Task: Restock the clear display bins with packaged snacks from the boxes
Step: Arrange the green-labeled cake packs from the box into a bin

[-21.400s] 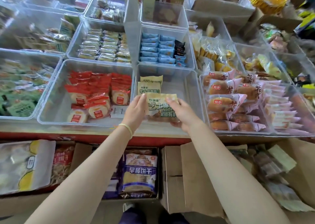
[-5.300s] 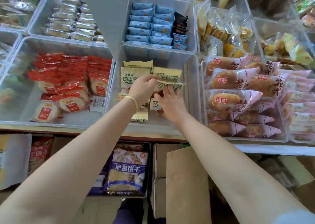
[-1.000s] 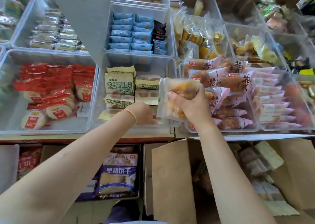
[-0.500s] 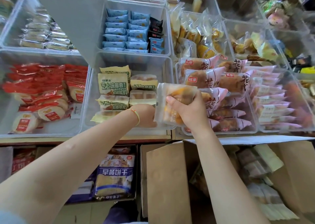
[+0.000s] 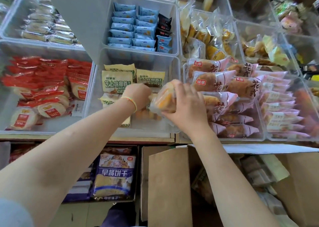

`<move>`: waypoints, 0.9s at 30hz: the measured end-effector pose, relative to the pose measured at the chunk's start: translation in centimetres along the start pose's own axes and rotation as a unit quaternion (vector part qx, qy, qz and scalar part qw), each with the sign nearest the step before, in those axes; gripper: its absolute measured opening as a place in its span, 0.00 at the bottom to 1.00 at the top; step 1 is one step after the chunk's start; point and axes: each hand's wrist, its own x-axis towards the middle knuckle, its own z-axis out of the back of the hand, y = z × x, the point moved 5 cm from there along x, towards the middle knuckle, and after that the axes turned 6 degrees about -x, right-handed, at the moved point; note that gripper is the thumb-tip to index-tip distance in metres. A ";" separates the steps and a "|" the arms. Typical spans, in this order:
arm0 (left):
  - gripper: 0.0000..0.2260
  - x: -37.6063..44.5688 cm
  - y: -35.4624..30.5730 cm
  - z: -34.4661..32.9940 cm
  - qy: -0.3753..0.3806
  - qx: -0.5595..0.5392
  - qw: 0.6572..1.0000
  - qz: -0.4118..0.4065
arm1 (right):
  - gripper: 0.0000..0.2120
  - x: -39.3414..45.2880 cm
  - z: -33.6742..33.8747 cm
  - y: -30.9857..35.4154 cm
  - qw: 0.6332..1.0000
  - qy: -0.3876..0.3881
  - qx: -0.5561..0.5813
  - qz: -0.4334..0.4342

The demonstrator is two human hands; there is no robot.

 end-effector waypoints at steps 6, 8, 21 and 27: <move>0.06 1.7 1.8 0.0 0.035 -0.039 0.998 -0.021 | 0.46 2.2 -5.7 3.8 0.973 0.154 -0.121 0.126; 0.06 1.8 2.0 -0.5 0.040 -0.017 0.998 -0.049 | 0.50 2.1 -6.9 4.7 0.960 0.259 -0.028 0.104; 0.09 0.6 1.9 0.4 -0.030 -0.034 0.998 -0.054 | 0.41 4.1 -10.2 5.7 0.873 0.476 -0.076 0.073; 0.08 -0.3 2.7 0.6 -0.103 -0.137 0.985 0.026 | 0.43 3.4 -11.8 7.2 0.885 0.391 -0.210 0.144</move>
